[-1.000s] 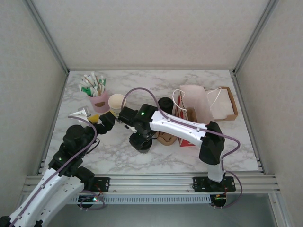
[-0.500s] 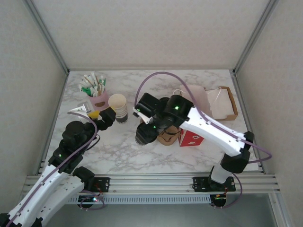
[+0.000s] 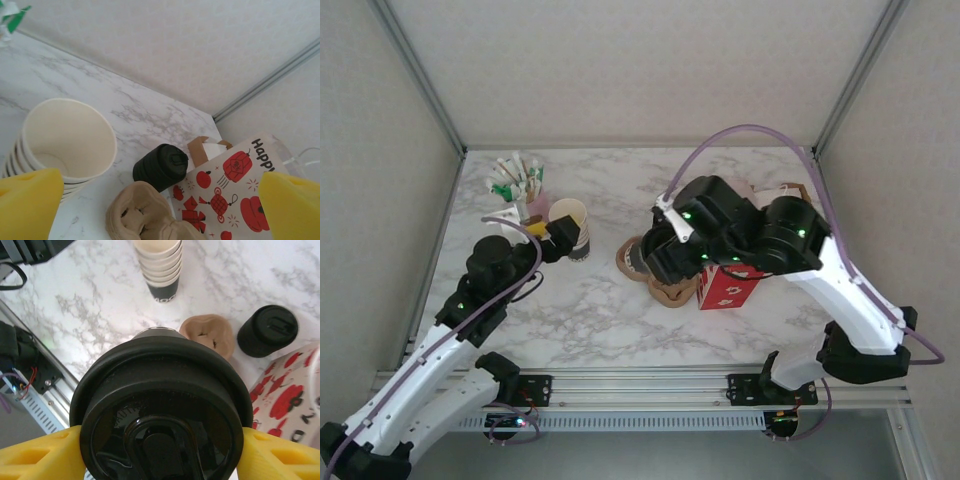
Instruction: Pack the takeout coffee
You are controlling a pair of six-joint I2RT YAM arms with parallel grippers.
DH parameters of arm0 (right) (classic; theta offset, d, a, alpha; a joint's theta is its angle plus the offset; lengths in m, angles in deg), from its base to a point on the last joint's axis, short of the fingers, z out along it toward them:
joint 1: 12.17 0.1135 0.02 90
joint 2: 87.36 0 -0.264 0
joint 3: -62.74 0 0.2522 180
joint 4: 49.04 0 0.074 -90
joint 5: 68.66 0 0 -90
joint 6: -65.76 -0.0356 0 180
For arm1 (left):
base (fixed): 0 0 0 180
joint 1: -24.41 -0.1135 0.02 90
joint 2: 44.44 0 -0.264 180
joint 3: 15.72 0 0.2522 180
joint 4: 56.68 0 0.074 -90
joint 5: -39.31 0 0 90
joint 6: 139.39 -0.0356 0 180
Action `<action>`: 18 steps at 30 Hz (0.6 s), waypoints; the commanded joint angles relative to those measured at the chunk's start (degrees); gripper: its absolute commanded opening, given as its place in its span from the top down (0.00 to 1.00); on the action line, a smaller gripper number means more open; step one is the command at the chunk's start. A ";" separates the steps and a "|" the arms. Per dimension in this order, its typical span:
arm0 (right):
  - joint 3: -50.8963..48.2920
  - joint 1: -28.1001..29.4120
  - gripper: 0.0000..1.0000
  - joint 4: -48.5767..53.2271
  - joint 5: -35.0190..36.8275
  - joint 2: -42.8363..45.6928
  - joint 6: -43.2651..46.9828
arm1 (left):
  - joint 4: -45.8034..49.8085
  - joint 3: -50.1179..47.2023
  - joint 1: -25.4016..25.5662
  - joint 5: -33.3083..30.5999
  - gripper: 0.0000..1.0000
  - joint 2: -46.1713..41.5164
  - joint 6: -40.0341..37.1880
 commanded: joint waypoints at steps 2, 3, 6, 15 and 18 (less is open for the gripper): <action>2.61 -0.92 0.29 2.09 4.67 3.01 -0.72 | -3.92 2.72 -0.18 4.43 0.00 2.71 -0.23; 2.70 -1.24 0.29 2.11 5.38 3.89 -0.68 | -4.32 3.04 -0.08 4.79 0.00 3.37 -0.20; 2.64 -2.32 0.29 2.32 7.57 5.84 -0.79 | -5.26 3.92 0.69 5.51 0.00 5.43 -0.29; 2.39 -5.03 0.30 5.10 15.46 9.92 -1.96 | -6.47 8.03 6.68 4.18 0.00 12.21 -2.38; 2.35 -6.00 0.30 6.54 18.17 10.59 -2.75 | -6.88 9.54 8.64 3.85 0.00 14.37 -3.06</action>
